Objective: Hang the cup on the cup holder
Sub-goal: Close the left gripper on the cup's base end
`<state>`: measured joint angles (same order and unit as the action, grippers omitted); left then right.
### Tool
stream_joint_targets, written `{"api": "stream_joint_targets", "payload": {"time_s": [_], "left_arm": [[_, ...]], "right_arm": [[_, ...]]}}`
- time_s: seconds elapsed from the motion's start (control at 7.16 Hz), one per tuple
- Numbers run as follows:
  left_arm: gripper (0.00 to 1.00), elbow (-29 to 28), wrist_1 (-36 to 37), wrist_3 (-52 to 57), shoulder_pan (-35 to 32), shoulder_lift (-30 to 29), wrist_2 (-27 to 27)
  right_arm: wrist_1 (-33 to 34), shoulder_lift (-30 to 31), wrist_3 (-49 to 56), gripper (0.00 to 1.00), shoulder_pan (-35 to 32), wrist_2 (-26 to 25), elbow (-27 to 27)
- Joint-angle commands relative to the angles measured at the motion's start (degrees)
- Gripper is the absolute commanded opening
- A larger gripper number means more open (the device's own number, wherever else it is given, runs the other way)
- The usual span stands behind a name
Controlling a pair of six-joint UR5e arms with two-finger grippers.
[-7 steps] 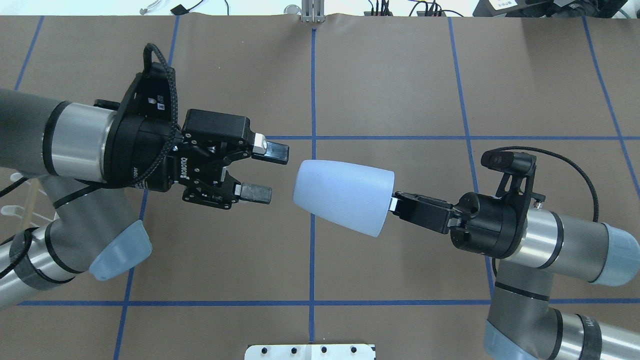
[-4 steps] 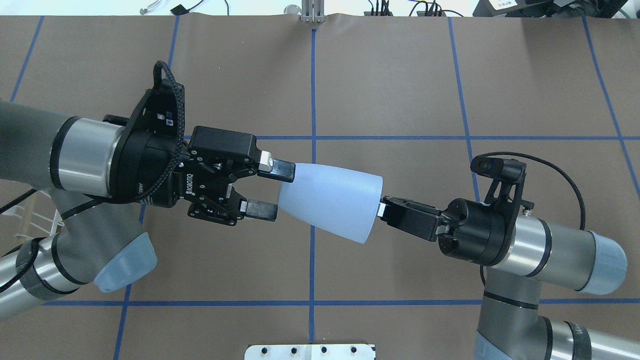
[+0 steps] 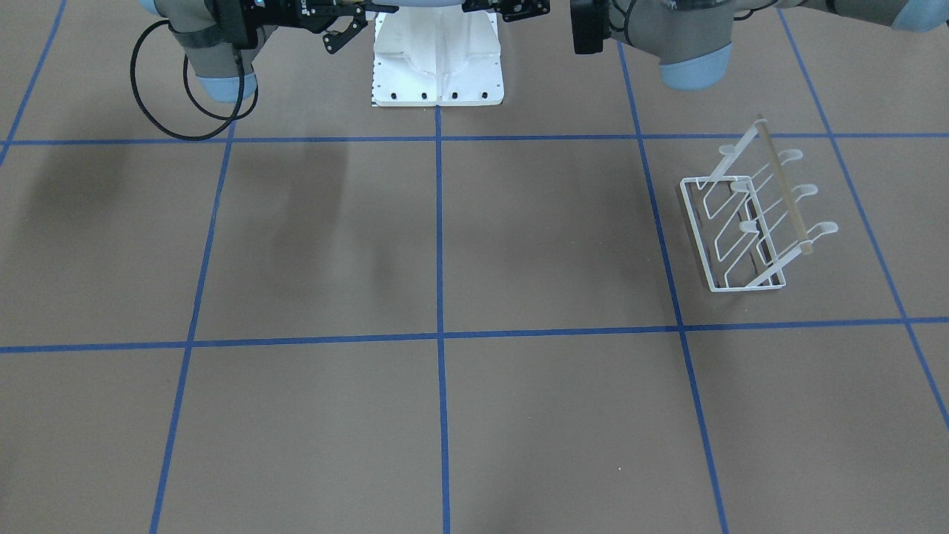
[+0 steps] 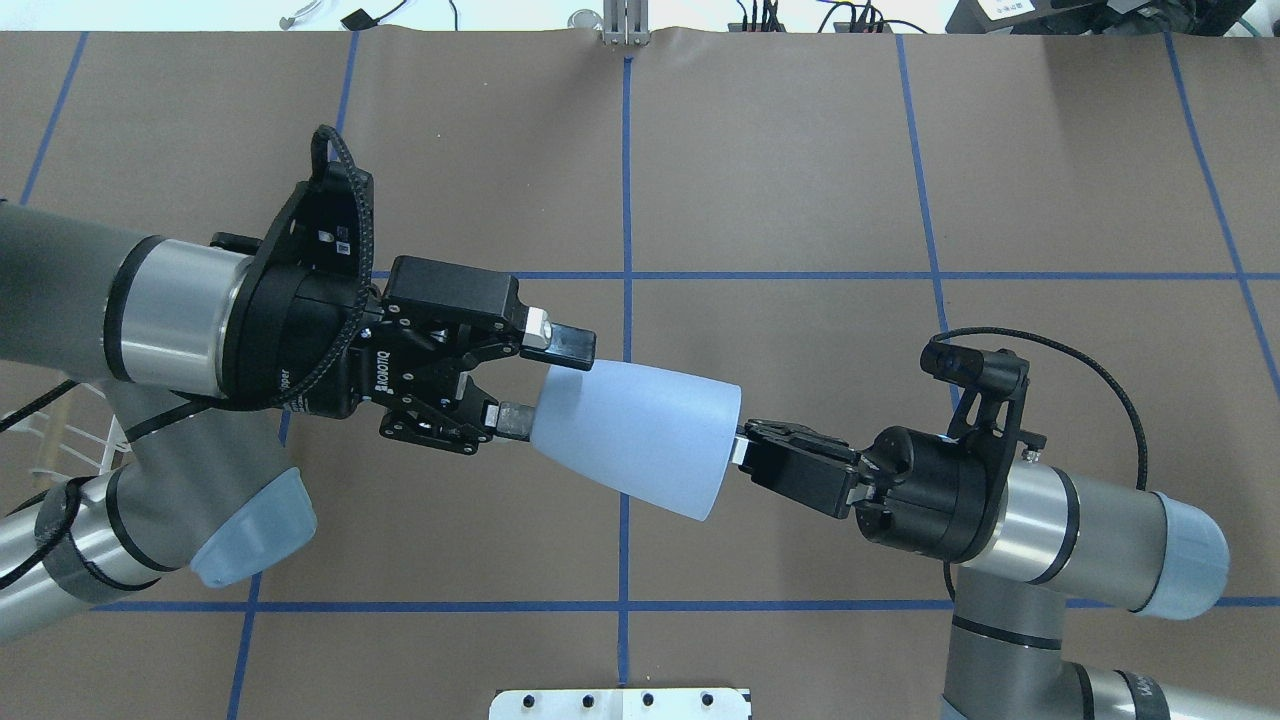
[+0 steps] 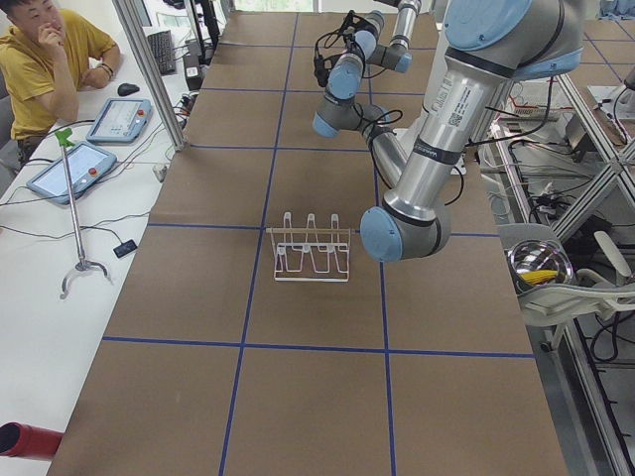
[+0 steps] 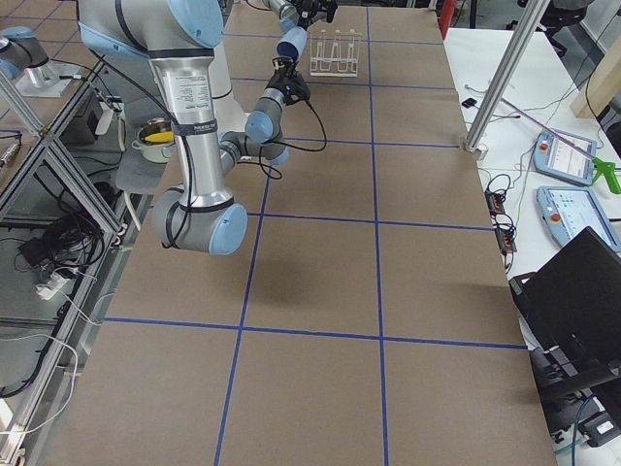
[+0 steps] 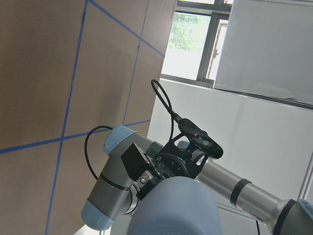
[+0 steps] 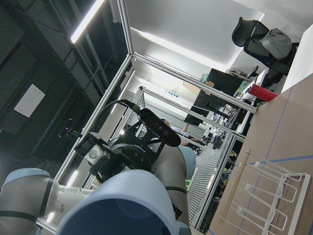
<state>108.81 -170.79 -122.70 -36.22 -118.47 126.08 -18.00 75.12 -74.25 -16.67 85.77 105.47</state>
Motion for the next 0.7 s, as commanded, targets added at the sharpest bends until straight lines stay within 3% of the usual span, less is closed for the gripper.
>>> {"api": "stream_joint_targets", "payload": {"time_s": [0.0,0.28,0.42,0.56], "left_arm": [[0.72,-0.3,-1.5,0.1,0.1,0.0,0.0],[0.21,-0.8,-4.2,0.1,0.1,0.1,0.0],[0.00,-0.8,-4.2,0.2,0.1,0.1,0.0],[0.00,-0.8,-4.2,0.4,0.0,0.0,0.0]], "right_arm": [[0.0,-0.2,0.2,0.00,0.2,-0.6,0.0],[0.0,-0.3,0.2,0.00,0.1,-0.6,0.1],[0.0,-0.3,0.2,0.21,0.1,-0.6,0.2],[0.0,-0.3,0.2,0.82,0.1,-0.7,0.4]]}}
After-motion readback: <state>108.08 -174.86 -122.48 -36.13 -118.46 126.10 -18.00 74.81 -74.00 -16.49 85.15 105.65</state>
